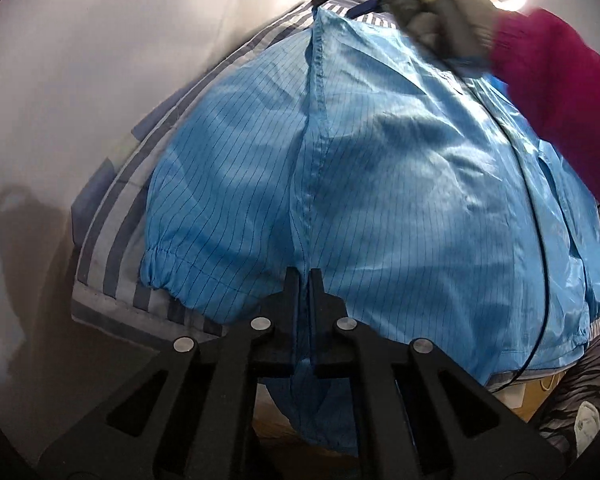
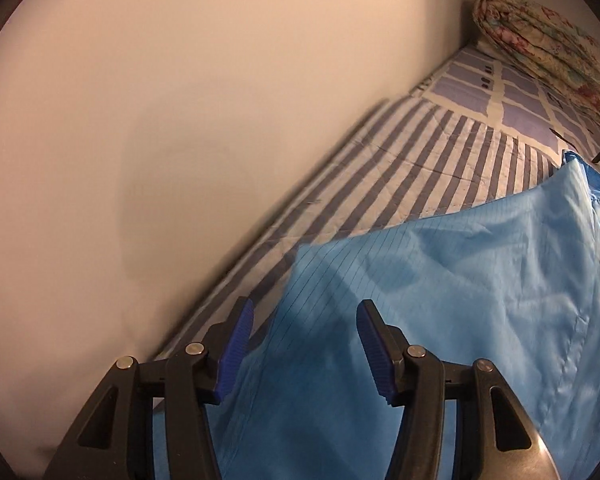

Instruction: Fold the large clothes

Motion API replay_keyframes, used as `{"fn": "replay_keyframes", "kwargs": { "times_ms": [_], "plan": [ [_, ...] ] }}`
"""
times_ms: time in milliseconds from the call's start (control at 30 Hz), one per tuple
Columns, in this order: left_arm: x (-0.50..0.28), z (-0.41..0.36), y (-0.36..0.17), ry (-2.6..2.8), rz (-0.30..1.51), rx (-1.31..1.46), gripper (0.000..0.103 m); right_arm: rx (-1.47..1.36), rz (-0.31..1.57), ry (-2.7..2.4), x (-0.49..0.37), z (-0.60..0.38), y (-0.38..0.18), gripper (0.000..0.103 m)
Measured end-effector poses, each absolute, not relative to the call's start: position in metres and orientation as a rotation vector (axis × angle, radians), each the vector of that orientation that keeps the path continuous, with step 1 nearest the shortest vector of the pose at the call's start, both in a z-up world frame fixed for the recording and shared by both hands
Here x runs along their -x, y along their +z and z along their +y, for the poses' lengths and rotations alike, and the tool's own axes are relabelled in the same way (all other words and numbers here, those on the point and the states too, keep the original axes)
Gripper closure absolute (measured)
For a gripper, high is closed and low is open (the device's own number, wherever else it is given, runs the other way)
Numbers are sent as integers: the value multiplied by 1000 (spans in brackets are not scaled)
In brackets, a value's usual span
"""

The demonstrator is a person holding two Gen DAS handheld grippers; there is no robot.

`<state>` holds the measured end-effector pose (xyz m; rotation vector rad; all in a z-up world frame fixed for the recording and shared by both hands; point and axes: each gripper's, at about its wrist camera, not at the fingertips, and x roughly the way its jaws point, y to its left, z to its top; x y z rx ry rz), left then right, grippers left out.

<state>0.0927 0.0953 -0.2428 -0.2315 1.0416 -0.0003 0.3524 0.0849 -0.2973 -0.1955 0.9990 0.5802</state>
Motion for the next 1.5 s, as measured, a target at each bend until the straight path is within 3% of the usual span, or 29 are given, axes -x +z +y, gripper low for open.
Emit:
{"fn": "replay_keyframes", "kwargs": {
  "times_ms": [67, 133, 233, 433, 667, 733, 767, 833, 1100, 1267, 1500],
  "plan": [
    [-92, 96, -243, -1, 1039, 231, 102, 212, 1043, 526, -367, 90, -310, 89],
    [-92, 95, -242, 3, 1035, 225, 102, 184, 1069, 505, -377, 87, -316, 100],
    [-89, 94, -235, 38, 1017, 178, 103, 111, 1060, 522, -384, 75, -310, 103],
    [-85, 99, -208, 229, 938, -33, 103, 124, 1023, 569, -385, 83, -296, 103],
    [-101, 100, -219, 371, 965, -161, 102, 130, 1009, 561, -396, 110, -300, 102],
    [-105, 98, -223, 401, 976, -175, 95, 116, 1011, 577, -400, 112, -303, 94],
    [-106, 100, -225, 417, 989, -179, 93, 104, 1012, 593, -402, 112, -303, 79],
    [-103, 97, -222, 423, 985, -162, 91, 80, 994, 625, -401, 105, -299, 62],
    [-88, 100, -191, 339, 882, -44, 91, 25, 867, 634, -359, 2, -253, 62],
    [-103, 93, -203, 151, 923, 122, 91, 41, 907, 538, -354, -58, -285, 63],
    [-112, 94, -235, 171, 1039, 89, 91, -46, 994, 434, -395, -75, -330, 63]
  ]
}}
